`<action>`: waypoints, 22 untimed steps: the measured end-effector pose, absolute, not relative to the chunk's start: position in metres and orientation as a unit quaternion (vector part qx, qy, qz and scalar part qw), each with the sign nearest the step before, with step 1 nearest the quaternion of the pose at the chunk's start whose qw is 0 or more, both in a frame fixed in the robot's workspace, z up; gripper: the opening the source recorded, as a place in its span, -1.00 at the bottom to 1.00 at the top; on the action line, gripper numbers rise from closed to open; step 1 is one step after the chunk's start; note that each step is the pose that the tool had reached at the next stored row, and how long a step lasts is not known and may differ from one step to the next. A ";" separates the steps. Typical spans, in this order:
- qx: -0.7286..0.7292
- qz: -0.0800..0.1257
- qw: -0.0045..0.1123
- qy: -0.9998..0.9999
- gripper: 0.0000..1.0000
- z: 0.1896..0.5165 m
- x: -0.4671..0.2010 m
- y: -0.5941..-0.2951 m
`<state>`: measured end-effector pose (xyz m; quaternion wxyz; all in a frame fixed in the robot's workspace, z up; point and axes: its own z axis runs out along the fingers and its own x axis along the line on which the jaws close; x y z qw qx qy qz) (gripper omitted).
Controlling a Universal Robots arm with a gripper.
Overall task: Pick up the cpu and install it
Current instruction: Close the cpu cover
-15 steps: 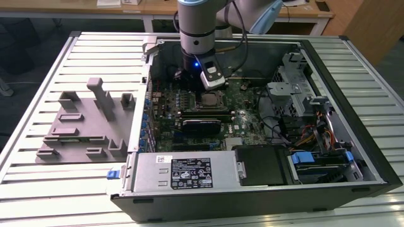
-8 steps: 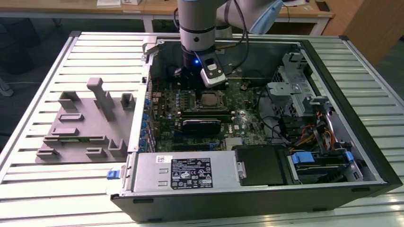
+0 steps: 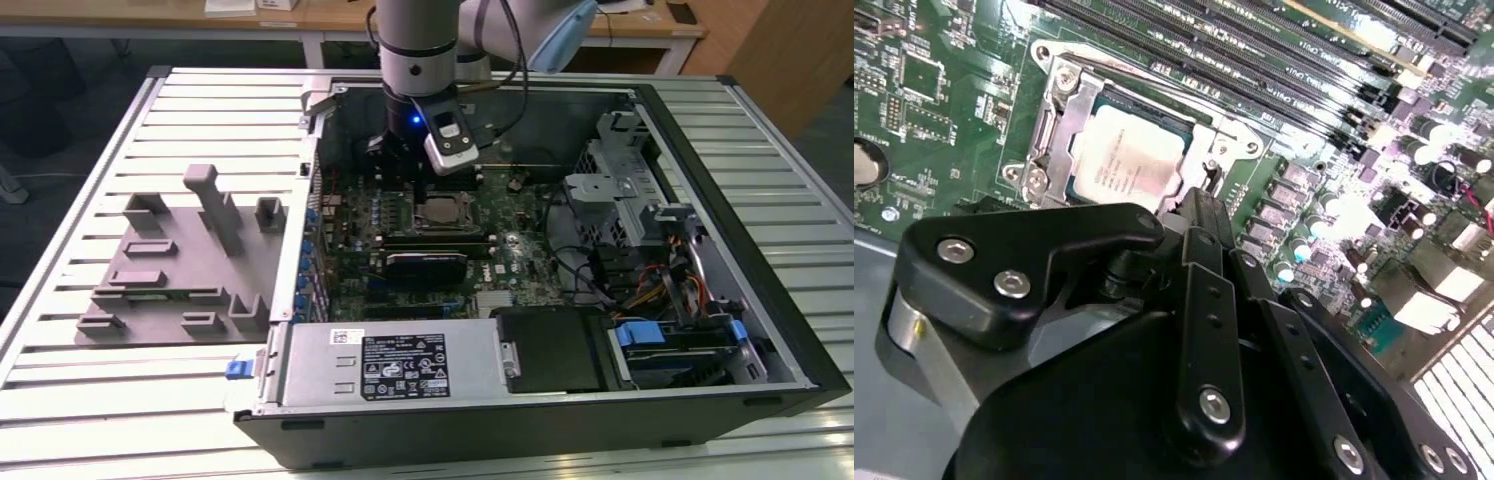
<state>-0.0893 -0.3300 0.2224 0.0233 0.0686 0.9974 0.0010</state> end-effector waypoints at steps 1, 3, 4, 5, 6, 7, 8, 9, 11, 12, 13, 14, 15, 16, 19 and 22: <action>0.069 0.001 0.023 0.997 -0.79 0.222 -0.089 -0.330; 0.068 0.001 0.023 0.997 -0.79 0.223 -0.088 -0.330; 0.069 0.001 0.023 0.997 -0.79 0.223 -0.087 -0.330; 0.069 0.001 0.023 0.997 -0.79 0.223 -0.085 -0.330; 0.069 0.001 0.023 0.997 -0.79 0.223 -0.082 -0.330; 0.069 0.001 0.023 0.997 -0.79 0.223 -0.079 -0.330; 0.069 0.001 0.023 0.997 -0.79 0.223 -0.076 -0.330; 0.069 0.001 0.023 0.997 -0.79 0.223 -0.073 -0.330; 0.069 0.001 0.023 0.997 -0.79 0.223 -0.066 -0.330; 0.069 0.001 0.023 0.997 -0.79 0.223 -0.063 -0.330; 0.069 0.001 0.023 0.997 -0.79 0.223 -0.059 -0.330; 0.069 0.001 0.023 0.997 -0.79 0.223 -0.057 -0.330; 0.069 0.001 0.023 0.997 -0.79 0.223 -0.055 -0.330; 0.069 0.001 0.023 0.997 -0.79 0.223 -0.054 -0.330; 0.069 0.001 0.023 0.997 -0.79 0.223 -0.053 -0.330; 0.069 0.001 0.023 0.997 -0.79 0.223 -0.053 -0.332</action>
